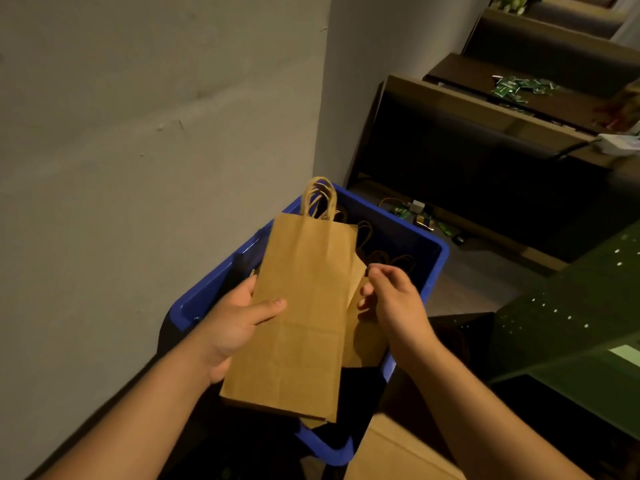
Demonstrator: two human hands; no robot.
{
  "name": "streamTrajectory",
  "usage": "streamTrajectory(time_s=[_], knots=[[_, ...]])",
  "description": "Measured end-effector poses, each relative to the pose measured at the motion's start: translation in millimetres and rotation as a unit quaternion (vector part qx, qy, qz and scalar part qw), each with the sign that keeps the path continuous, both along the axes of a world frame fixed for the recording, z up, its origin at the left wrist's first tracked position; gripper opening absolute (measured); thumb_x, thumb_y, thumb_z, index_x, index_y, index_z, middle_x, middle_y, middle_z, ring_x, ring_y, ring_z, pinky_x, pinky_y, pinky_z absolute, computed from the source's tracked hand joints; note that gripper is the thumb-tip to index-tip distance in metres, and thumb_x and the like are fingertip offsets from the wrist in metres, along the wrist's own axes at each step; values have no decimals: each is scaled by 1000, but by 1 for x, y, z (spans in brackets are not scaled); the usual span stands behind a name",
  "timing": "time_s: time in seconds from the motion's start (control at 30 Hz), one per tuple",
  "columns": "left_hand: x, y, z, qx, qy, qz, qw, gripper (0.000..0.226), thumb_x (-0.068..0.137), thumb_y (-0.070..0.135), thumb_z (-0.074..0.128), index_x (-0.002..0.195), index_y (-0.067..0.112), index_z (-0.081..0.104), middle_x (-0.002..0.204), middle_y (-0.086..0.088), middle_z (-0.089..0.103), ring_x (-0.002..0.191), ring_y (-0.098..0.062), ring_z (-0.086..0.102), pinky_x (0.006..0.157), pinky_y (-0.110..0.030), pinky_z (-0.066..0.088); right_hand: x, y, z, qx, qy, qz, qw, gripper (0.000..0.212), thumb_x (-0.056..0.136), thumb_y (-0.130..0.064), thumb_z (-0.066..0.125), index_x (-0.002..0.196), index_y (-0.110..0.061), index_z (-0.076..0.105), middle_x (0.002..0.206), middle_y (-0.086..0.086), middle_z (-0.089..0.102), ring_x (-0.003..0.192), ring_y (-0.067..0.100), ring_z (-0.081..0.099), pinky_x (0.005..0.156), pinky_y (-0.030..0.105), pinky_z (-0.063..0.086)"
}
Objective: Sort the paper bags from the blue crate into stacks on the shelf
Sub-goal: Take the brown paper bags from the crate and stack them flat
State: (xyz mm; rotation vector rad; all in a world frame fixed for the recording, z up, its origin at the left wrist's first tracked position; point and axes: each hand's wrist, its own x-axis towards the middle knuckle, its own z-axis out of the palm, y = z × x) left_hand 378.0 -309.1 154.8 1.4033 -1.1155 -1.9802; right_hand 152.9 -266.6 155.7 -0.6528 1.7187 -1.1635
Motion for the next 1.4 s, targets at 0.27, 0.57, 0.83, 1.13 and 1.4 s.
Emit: streamTrajectory(time_s=[0.27, 0.57, 0.83, 1.13, 1.4], knots=[[36, 4, -15, 14, -26, 70, 997, 38, 94, 10, 63, 128, 25, 62, 105, -8, 78, 101, -36, 73, 79, -51, 57, -22, -41, -16, 117, 39, -23, 992, 21, 104, -21, 57, 118, -6, 62, 79, 7, 52, 81, 27, 54, 77, 39, 52], [36, 10, -8, 9, -74, 80, 994, 33, 95, 6, 61, 122, 24, 64, 101, -6, 79, 95, -32, 75, 76, -47, 58, -1, -90, -88, 257, 27, 6, 966, 45, 88, -32, 74, 120, -4, 60, 110, 9, 63, 95, 24, 63, 69, 35, 53], [48, 7, -4, 39, -68, 91, 993, 54, 67, 15, 74, 120, 23, 64, 102, -8, 79, 98, -36, 74, 81, -49, 57, 17, -98, -117, 291, -71, -9, 954, 55, 85, -32, 82, 124, -4, 56, 113, 8, 60, 107, 27, 58, 89, 44, 51], [54, 5, -5, 39, -52, 121, 991, 58, 63, 15, 68, 120, 19, 66, 101, -10, 79, 83, -27, 77, 72, -40, 55, 18, -124, -218, 302, -56, -4, 952, 108, 23, -57, 90, 118, -18, 58, 111, 14, 68, 95, 39, 69, 78, 57, 59], [55, 7, -7, 35, -62, 119, 990, 57, 63, 16, 68, 120, 19, 66, 103, -9, 79, 87, -28, 77, 75, -42, 56, 42, -114, -138, 246, -207, -34, 946, 55, 71, -33, 89, 114, -7, 66, 114, 18, 71, 106, 38, 68, 98, 57, 53]])
